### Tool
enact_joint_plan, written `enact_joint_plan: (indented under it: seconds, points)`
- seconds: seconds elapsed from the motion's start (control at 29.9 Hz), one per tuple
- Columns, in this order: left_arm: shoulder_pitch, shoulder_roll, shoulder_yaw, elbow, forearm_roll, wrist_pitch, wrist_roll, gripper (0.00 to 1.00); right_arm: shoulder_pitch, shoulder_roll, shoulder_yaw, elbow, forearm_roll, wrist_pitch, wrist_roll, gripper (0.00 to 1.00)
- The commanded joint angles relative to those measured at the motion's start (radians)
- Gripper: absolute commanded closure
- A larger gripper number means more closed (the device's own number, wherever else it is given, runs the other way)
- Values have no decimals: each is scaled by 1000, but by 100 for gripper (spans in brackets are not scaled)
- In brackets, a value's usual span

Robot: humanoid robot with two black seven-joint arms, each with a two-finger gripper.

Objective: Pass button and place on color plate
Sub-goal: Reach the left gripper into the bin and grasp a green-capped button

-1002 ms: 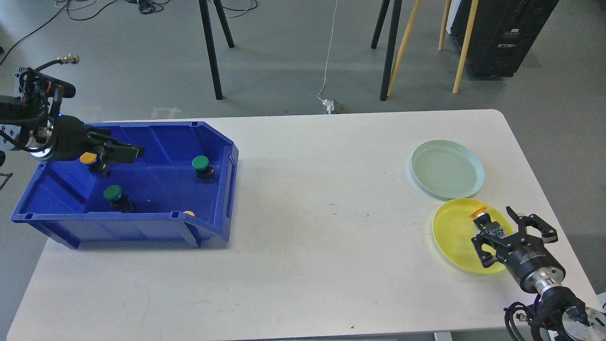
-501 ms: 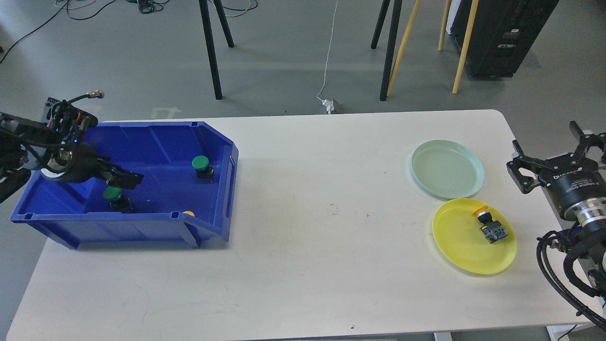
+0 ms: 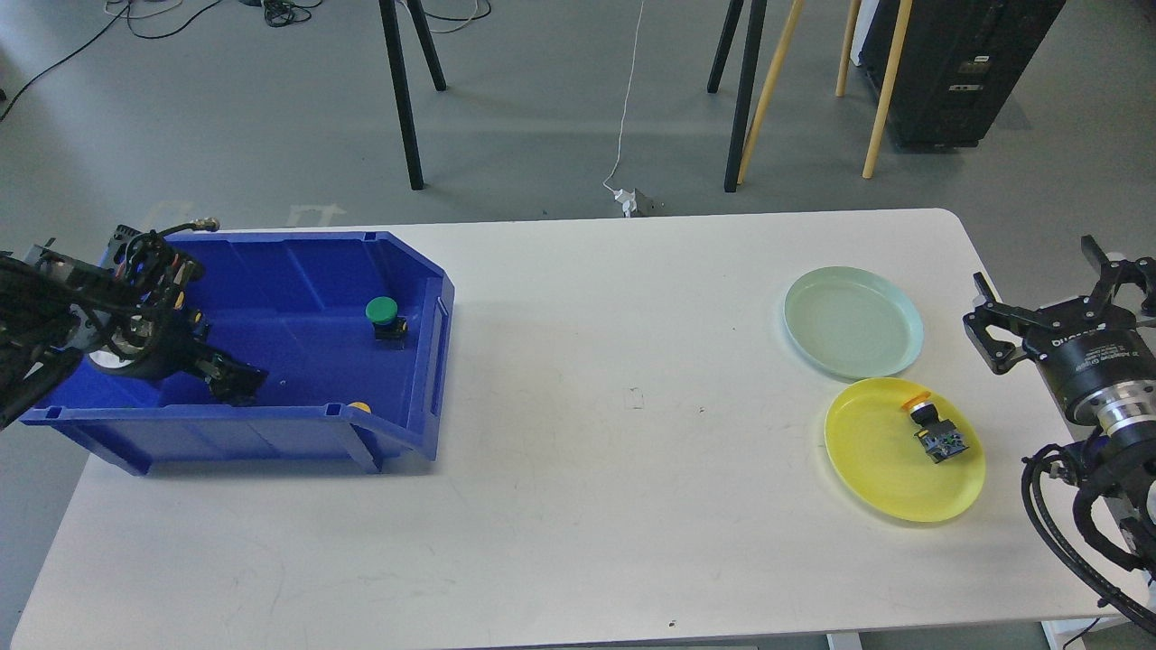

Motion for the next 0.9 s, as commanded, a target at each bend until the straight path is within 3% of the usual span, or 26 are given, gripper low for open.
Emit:
enact_joint_plan:
  seconds: [0.0, 0.13, 0.2, 0.33, 0.47, 0.67, 0.73, 0.8, 0.87]
  points:
    - [0, -20, 4, 32, 0, 0, 0, 3, -3, 0, -3, 1, 0, 0, 0, 0]
    - [0, -20, 27, 35, -1, 0, 0, 11, -6, 0, -3, 1, 0, 0, 2, 0]
    - [2, -16, 29, 35, 0, 0, 0, 30, -6, 0, -3, -1, -2, 0, 2, 0]
    - [36, -13, 29, 38, 0, 0, 0, 39, -14, 0, -3, -2, -2, 0, 2, 0]
    - [40, -8, 30, 37, 2, 0, 0, 94, -28, 0, -3, -4, -2, 2, 2, 0]
    - [37, -8, 29, 37, -3, 0, 0, 95, -38, 0, -3, -2, -2, 8, 2, 0]
    - [36, -10, 29, 37, -3, 0, 0, 90, -43, 2, -2, -1, -2, 8, 2, 0]
    - [34, -13, 29, 37, -4, 0, 0, 75, -44, 0, -2, -1, -2, 9, 2, 0]
    - [29, -16, 27, 37, -13, 0, 0, 46, -46, 2, -2, -2, -2, 9, 2, 0]
